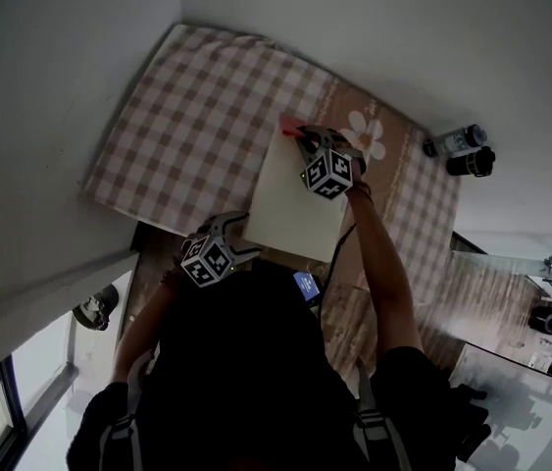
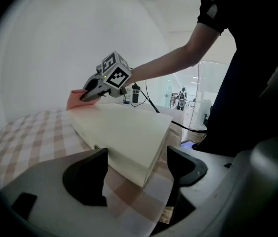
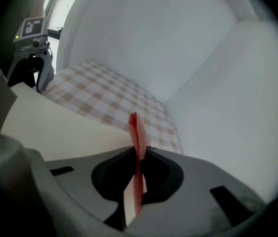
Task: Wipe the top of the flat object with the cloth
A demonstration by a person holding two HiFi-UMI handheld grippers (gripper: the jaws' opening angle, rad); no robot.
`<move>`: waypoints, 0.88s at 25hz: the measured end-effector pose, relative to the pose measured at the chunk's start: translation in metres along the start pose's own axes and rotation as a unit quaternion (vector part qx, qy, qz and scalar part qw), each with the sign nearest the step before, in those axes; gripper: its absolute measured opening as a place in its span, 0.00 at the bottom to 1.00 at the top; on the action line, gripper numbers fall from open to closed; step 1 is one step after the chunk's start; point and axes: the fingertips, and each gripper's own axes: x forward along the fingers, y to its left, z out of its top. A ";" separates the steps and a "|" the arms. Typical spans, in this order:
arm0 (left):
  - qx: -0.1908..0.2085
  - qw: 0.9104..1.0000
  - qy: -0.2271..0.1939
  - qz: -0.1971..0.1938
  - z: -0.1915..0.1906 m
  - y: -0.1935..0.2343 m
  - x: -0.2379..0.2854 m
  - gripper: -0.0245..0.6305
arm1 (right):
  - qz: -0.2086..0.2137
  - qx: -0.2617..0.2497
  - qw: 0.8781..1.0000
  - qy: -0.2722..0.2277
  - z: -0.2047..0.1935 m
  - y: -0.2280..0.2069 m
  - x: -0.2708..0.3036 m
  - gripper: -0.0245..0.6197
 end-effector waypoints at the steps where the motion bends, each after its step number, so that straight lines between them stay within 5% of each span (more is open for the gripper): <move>1: -0.001 1.000 0.000 0.004 0.000 0.003 0.002 0.63 | 0.010 0.003 1.000 0.006 -0.004 0.002 0.006 0.07; 18: 0.005 1.000 0.007 0.011 -0.011 0.005 0.002 0.61 | 0.093 0.107 0.989 0.033 -0.012 0.034 0.016 0.06; 22: 0.001 1.000 0.004 0.013 -0.013 -0.001 0.001 0.61 | 0.102 0.096 0.989 0.037 -0.007 0.052 0.006 0.06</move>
